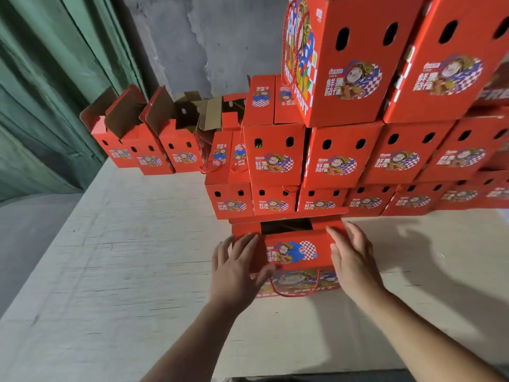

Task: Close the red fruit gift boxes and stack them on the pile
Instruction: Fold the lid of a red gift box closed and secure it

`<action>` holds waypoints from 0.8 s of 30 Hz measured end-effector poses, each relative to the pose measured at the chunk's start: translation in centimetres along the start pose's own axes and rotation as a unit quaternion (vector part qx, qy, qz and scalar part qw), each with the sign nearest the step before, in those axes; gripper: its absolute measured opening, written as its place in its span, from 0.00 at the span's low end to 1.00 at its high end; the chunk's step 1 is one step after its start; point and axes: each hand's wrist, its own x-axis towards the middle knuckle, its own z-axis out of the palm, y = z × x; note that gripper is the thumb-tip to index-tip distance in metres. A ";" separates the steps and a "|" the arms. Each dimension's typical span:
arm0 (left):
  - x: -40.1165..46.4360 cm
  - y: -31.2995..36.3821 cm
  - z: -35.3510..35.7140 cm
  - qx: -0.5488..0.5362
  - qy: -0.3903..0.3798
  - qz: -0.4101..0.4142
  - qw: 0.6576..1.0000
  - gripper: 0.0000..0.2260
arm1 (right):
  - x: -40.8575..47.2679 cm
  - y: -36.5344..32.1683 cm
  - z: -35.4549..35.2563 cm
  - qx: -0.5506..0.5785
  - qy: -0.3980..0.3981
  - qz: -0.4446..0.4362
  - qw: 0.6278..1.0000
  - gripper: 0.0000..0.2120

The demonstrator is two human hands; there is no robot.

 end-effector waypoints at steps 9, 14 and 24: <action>0.6 0.6 1.2 0.113 -0.088 0.010 0.990 0.46 | 1.1 0.3 -0.7 -0.121 -0.158 -0.017 0.980 0.43; 0.3 0.5 1.4 0.126 -0.121 -0.006 0.985 0.47 | 2.0 0.3 -0.9 -0.095 -0.231 0.011 0.968 0.43; 0.5 0.5 0.9 0.020 -0.073 0.019 0.997 0.42 | 8.9 -1.0 -4.6 -0.014 -0.235 0.004 0.972 0.26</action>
